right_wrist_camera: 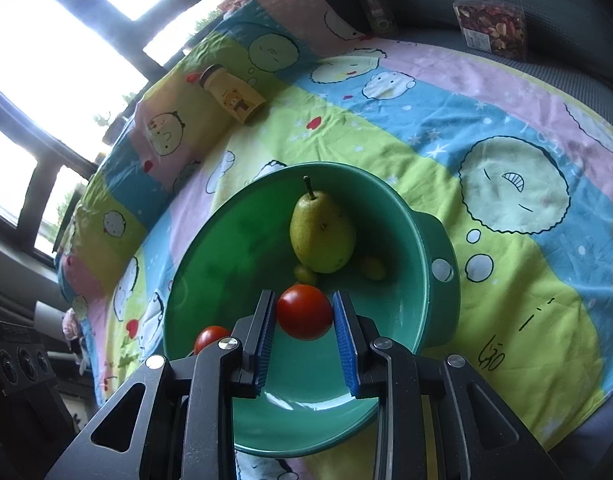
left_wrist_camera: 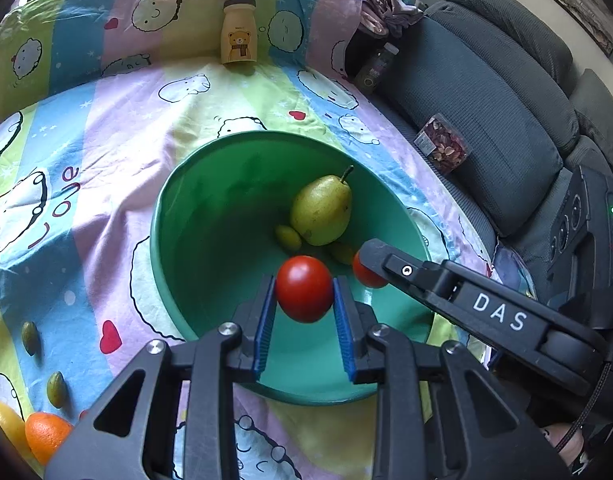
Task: Organize fruits
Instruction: 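Carry the cherry tomatoes in both grippers over the green basin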
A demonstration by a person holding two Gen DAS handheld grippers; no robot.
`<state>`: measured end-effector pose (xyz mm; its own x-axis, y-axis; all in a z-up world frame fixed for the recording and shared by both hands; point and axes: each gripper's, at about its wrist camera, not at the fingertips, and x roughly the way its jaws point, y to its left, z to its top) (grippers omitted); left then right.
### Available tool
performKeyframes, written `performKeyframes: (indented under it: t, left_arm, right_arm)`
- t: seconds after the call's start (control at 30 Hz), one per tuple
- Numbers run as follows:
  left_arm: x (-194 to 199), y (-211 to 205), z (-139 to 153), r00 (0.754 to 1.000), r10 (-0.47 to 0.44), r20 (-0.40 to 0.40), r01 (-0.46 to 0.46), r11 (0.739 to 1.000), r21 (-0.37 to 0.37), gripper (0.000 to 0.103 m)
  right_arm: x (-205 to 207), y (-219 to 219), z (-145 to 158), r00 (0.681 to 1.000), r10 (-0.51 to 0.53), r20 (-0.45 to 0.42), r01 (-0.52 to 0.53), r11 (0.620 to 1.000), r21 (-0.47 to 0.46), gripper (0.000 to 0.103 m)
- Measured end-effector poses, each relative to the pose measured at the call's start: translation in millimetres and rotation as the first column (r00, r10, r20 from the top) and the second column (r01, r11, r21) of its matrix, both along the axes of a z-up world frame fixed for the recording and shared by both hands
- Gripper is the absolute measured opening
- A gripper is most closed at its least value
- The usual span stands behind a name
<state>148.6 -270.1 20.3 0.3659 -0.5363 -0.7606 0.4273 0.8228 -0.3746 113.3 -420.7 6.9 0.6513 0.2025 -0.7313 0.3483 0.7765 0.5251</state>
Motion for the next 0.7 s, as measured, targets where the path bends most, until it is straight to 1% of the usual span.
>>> performKeyframes:
  t: [0.23, 0.7]
  left_arm:
    - [2.5, -3.0, -4.6, 1.0, -0.001, -0.013, 0.001, 1.0, 0.014, 0.028]
    - [5.5, -5.1, -8.7, 1.0, 0.006, -0.016, -0.005, 0.999, 0.043, 0.028]
  right_arm:
    - [1.4, -2.7, -3.7, 1.0, -0.014, -0.026, 0.013, 1.0, -0.016, 0.031]
    - [5.4, 1.3, -4.2, 0.999, -0.005, -0.04, 0.004, 0.999, -0.036, 0.031]
